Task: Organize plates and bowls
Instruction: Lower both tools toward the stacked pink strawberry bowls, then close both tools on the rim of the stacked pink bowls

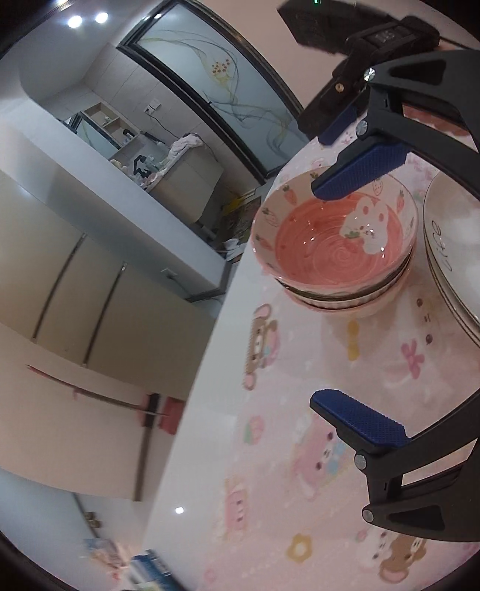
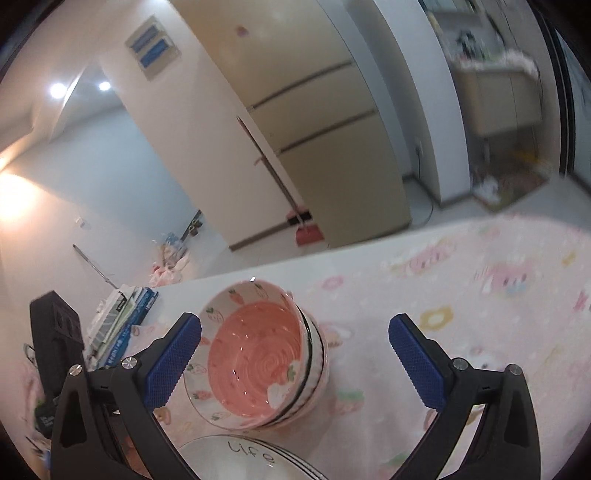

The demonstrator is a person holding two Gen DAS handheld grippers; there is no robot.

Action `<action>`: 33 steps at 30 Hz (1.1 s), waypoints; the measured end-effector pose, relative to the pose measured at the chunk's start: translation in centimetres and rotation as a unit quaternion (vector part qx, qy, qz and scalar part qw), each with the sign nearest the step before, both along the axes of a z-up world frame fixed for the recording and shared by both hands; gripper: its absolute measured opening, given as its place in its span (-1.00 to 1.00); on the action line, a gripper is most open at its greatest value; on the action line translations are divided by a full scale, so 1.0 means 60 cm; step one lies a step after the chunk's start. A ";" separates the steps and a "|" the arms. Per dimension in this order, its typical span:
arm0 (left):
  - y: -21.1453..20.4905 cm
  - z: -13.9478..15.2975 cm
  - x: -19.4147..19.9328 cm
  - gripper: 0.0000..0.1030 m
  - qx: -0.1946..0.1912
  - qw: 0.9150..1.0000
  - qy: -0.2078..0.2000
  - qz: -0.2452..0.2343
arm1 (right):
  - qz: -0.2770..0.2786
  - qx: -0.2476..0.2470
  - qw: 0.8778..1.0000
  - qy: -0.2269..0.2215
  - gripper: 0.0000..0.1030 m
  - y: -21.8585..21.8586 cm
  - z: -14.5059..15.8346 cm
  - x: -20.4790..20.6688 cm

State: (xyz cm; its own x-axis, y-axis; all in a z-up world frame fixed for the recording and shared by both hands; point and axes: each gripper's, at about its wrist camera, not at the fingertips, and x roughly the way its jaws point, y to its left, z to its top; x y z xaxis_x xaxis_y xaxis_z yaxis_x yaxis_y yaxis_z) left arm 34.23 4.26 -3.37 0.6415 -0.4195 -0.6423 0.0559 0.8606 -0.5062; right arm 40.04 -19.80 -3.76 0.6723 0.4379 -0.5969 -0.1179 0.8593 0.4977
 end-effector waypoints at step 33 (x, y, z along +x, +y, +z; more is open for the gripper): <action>-0.005 -0.052 0.015 0.04 -0.030 0.998 0.058 -0.018 | 0.064 0.152 0.970 0.179 0.08 0.010 -0.145 0.057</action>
